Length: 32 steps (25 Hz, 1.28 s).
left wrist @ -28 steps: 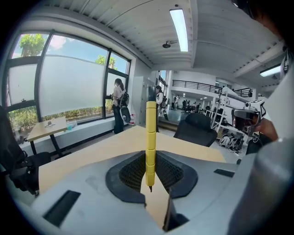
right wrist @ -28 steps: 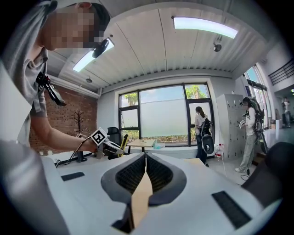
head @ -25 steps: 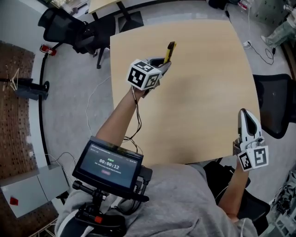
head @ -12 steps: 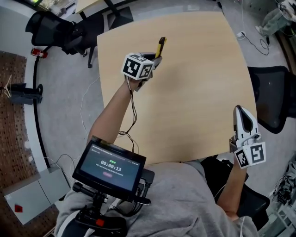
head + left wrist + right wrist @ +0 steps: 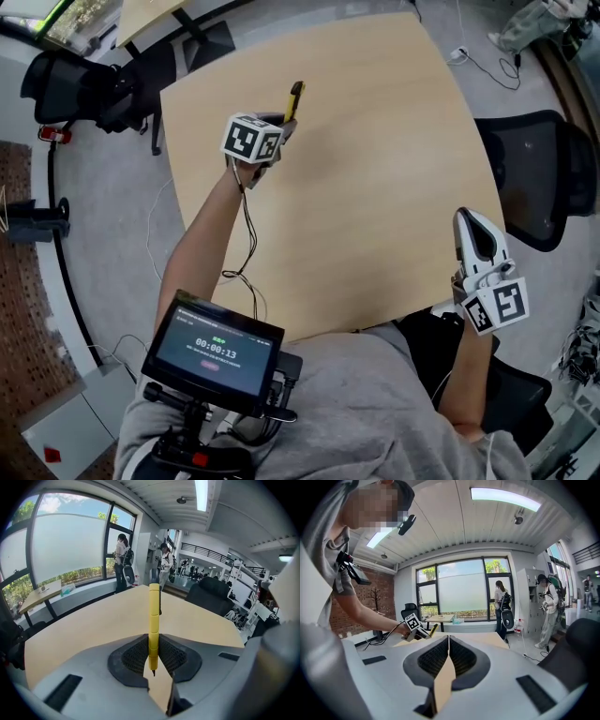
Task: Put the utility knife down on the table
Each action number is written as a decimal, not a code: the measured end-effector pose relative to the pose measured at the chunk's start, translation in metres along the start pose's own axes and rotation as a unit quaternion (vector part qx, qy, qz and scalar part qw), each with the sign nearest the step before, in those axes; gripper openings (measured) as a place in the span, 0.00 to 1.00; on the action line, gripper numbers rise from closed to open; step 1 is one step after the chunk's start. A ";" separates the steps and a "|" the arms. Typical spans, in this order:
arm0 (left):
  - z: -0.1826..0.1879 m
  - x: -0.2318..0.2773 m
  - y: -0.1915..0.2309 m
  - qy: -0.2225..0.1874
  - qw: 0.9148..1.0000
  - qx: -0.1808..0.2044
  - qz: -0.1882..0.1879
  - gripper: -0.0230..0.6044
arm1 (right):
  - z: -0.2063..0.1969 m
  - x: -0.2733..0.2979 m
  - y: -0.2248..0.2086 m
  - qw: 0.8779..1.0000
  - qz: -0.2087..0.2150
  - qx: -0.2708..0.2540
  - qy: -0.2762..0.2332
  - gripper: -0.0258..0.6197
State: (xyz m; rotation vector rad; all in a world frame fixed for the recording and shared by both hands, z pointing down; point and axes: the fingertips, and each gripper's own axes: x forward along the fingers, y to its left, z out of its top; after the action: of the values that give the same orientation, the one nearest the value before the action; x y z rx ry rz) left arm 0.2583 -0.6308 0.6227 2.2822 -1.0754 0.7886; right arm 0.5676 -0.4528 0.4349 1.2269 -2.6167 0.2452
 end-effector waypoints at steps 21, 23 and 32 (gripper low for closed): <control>-0.027 0.064 0.028 0.107 0.994 0.021 0.034 0.13 | -0.031 -0.008 -0.041 0.999 -0.005 0.022 0.022 0.06; -0.029 0.070 0.032 0.116 0.992 0.023 0.036 0.13 | -0.034 -0.007 -0.044 0.999 -0.005 0.024 0.025 0.06; -0.047 0.091 0.045 0.171 0.982 0.065 0.053 0.13 | -0.044 -0.003 -0.055 0.999 -0.006 0.033 0.037 0.06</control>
State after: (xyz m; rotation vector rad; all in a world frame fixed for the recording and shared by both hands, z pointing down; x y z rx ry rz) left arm 0.2565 -0.6732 0.7262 2.0983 -1.0136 1.2746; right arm 0.6188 -0.4743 0.4791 1.2290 -2.5572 0.3696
